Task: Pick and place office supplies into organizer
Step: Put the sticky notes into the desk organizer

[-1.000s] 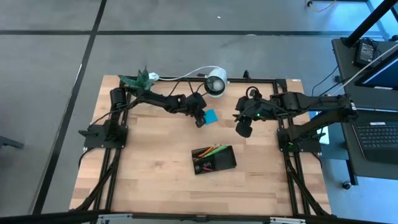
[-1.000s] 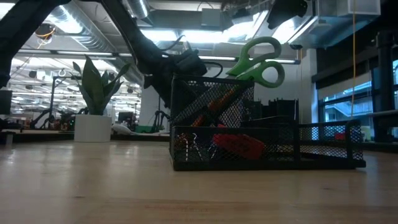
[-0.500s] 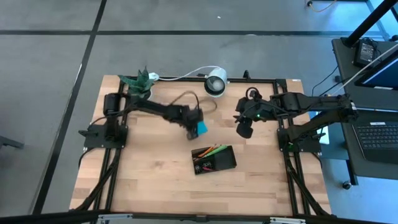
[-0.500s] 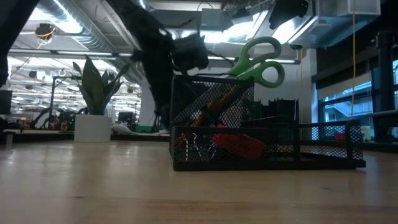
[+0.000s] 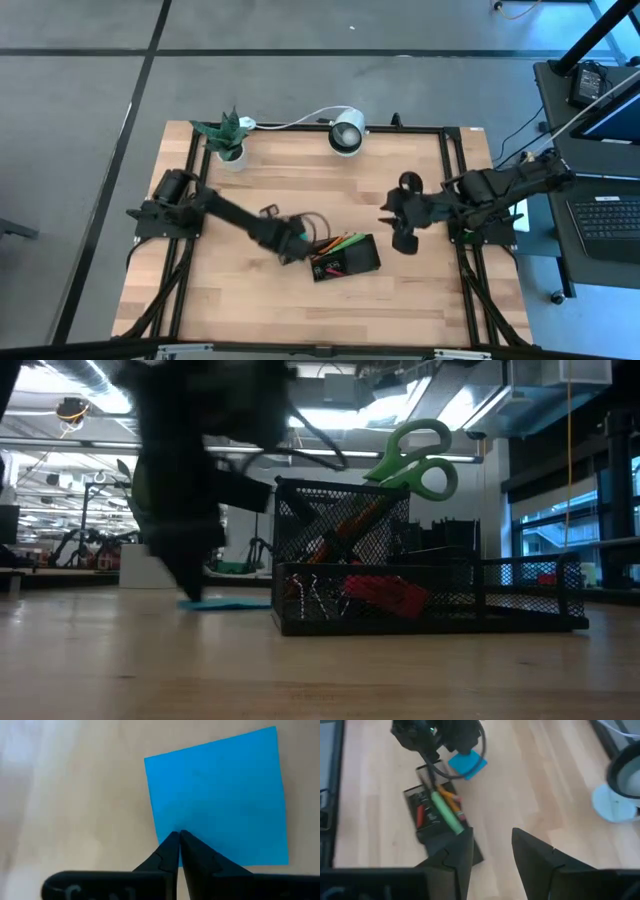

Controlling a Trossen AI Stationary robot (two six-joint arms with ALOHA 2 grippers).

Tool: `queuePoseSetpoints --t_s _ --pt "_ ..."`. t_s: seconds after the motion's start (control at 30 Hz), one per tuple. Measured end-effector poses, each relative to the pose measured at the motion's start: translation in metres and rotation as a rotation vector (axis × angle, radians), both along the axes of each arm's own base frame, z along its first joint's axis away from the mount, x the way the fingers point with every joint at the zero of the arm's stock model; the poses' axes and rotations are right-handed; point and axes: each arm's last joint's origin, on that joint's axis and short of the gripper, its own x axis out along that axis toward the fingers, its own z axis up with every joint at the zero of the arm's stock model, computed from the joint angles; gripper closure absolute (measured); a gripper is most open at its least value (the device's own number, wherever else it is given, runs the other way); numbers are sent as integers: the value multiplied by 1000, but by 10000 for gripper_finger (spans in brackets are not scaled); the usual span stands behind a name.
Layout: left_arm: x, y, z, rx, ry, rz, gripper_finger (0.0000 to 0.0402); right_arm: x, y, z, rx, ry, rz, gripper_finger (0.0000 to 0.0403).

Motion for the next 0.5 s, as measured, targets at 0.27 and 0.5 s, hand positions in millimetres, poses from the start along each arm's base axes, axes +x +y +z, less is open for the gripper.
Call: queuePoseSetpoints --t_s 0.27,0.5 --pt "-31 -64 1 -6 -67 131 396 -7 21 0 35 -9 54 264" --pt "-52 -124 10 -169 -110 107 396 -6 28 4 60 -64 79 264"
